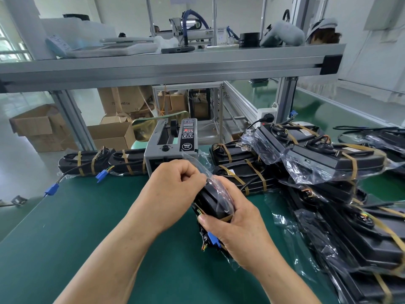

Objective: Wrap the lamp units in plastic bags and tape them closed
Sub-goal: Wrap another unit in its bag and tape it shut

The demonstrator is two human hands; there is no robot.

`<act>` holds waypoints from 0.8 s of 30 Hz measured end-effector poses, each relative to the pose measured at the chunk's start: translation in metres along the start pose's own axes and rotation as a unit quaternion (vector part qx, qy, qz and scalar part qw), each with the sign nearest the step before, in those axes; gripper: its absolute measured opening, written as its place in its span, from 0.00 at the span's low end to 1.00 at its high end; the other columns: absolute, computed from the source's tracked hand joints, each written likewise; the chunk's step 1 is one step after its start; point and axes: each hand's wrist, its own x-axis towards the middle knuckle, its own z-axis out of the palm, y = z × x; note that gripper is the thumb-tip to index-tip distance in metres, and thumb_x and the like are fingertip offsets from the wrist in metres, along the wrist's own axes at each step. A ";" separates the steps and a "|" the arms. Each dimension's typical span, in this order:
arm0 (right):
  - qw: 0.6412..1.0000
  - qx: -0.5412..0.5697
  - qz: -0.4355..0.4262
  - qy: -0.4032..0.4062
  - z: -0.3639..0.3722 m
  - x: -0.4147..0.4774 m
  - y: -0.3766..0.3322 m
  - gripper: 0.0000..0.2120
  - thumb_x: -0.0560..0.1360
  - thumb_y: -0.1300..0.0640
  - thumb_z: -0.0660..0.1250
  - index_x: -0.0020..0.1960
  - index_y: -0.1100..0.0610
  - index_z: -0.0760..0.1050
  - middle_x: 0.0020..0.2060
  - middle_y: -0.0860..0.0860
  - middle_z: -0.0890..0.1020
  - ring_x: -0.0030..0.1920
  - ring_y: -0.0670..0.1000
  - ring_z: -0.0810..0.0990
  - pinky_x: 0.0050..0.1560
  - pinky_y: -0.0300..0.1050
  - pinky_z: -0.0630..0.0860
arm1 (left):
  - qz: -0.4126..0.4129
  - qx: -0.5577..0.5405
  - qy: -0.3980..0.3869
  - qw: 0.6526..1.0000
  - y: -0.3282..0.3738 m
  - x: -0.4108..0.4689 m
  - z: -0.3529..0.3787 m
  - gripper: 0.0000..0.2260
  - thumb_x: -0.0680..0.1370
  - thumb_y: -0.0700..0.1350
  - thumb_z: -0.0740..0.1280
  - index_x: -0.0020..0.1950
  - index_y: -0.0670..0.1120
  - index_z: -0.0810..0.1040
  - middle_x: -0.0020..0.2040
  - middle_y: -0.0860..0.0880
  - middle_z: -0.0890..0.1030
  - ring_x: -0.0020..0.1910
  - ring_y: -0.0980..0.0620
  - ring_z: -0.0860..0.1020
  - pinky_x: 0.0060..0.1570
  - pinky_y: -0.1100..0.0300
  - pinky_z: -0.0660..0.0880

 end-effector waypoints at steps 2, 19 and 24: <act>1.000 0.001 0.001 0.002 0.000 0.000 0.001 0.29 0.68 0.55 0.72 0.63 0.31 0.71 0.50 0.44 0.84 0.47 0.51 0.83 0.53 0.54 0.82 | -0.001 -0.003 0.000 1.000 0.000 0.000 0.000 0.06 0.74 0.49 0.70 0.37 0.51 0.80 0.27 0.53 0.76 0.25 0.60 0.69 0.26 0.70 0.68; 1.000 0.009 0.008 0.007 0.004 -0.001 0.003 0.31 0.70 0.56 0.74 0.64 0.30 0.70 0.53 0.40 0.84 0.51 0.45 0.83 0.56 0.51 0.81 | -0.002 0.048 0.029 0.998 0.003 -0.003 0.000 0.05 0.70 0.49 0.73 0.37 0.55 0.78 0.24 0.59 0.72 0.22 0.60 0.68 0.24 0.68 0.64; 1.000 -0.004 -0.001 0.005 0.005 -0.002 0.003 0.30 0.69 0.57 0.73 0.63 0.30 0.71 0.51 0.41 0.84 0.49 0.47 0.83 0.54 0.53 0.82 | -0.040 -0.011 0.031 0.999 -0.005 -0.003 0.000 0.07 0.70 0.47 0.74 0.35 0.49 0.77 0.23 0.57 0.69 0.21 0.59 0.65 0.22 0.68 0.64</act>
